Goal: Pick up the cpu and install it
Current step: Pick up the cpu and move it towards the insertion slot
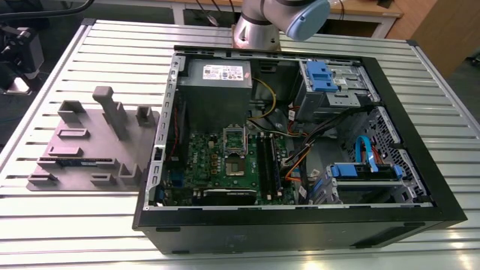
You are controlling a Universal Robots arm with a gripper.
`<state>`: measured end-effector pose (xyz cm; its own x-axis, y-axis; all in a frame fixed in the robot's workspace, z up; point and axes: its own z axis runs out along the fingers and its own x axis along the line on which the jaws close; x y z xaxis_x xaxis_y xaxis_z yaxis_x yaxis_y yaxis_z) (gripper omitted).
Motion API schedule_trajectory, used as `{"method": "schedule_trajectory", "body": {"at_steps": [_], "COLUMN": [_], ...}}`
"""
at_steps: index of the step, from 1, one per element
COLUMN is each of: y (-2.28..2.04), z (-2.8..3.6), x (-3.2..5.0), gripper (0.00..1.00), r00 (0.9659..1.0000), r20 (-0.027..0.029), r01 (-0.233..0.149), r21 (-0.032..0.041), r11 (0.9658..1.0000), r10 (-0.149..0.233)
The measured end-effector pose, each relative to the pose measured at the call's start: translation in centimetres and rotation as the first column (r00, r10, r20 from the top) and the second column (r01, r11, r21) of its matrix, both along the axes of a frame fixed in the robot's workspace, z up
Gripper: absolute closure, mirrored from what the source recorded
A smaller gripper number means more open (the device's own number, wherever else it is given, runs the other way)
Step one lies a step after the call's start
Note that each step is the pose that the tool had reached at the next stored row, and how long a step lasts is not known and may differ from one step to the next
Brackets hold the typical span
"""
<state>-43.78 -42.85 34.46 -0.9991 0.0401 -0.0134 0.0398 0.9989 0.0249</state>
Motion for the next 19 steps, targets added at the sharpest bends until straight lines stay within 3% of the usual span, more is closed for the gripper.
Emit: {"method": "schedule_trajectory", "body": {"at_steps": [8, 10, 19], "y": [0.00, 0.00, 0.00], "z": [1.16, 1.91, 3.03], "x": [0.00, 0.00, 0.00], "gripper": [0.53, 0.53, 0.53], "r00": [1.0000, 1.0000, 1.0000], "r20": [-0.0001, 0.0000, -0.0001], "r01": [0.000, 0.000, 0.000], "r21": [-0.0001, 0.0000, 0.0003], "r11": [1.0000, 1.0000, 1.0000], "r10": [0.000, 0.000, 0.000]}}
